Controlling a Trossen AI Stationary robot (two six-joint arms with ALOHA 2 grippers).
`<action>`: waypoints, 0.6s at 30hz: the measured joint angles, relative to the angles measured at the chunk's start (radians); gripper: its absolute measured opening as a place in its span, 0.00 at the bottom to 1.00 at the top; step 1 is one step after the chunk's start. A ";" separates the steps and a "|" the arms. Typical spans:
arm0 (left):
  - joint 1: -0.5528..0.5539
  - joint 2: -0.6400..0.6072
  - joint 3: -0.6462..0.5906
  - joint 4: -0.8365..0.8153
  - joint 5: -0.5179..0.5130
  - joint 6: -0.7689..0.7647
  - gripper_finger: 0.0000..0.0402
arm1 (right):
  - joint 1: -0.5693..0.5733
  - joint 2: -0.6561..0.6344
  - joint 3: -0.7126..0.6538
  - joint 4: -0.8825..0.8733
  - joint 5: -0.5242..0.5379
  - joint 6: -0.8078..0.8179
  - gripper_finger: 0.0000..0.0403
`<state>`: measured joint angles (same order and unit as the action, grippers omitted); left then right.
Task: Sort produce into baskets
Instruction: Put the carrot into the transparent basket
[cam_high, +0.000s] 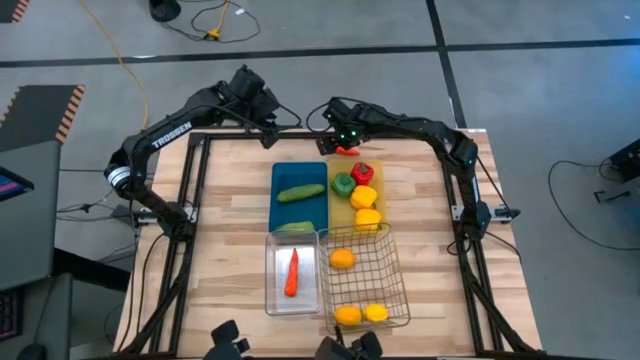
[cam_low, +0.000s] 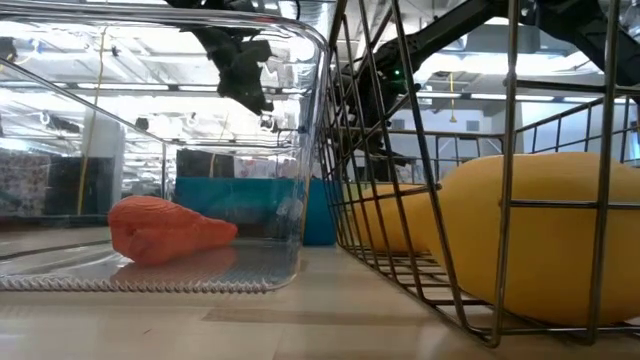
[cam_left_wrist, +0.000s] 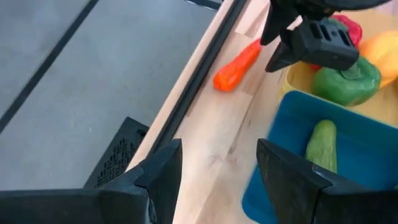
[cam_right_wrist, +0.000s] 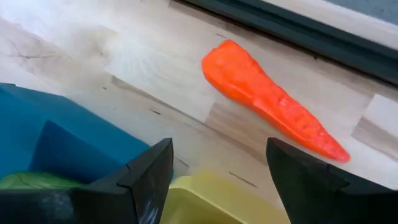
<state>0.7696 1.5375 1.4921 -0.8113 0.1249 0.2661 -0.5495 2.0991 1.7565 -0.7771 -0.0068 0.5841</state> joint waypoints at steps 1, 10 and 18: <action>0.000 0.000 0.000 -0.005 0.000 0.000 0.48 | 0.000 0.000 0.000 -0.004 -0.011 0.011 0.71; -0.002 0.000 -0.004 -0.010 0.001 0.000 0.48 | -0.002 0.000 0.000 -0.031 -0.051 0.040 0.71; -0.003 0.000 -0.005 -0.010 0.002 0.003 0.48 | 0.006 0.000 -0.017 -0.057 -0.078 0.096 0.71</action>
<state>0.7666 1.5375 1.4876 -0.8208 0.1265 0.2691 -0.5433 2.0989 1.7399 -0.8342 -0.0848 0.6799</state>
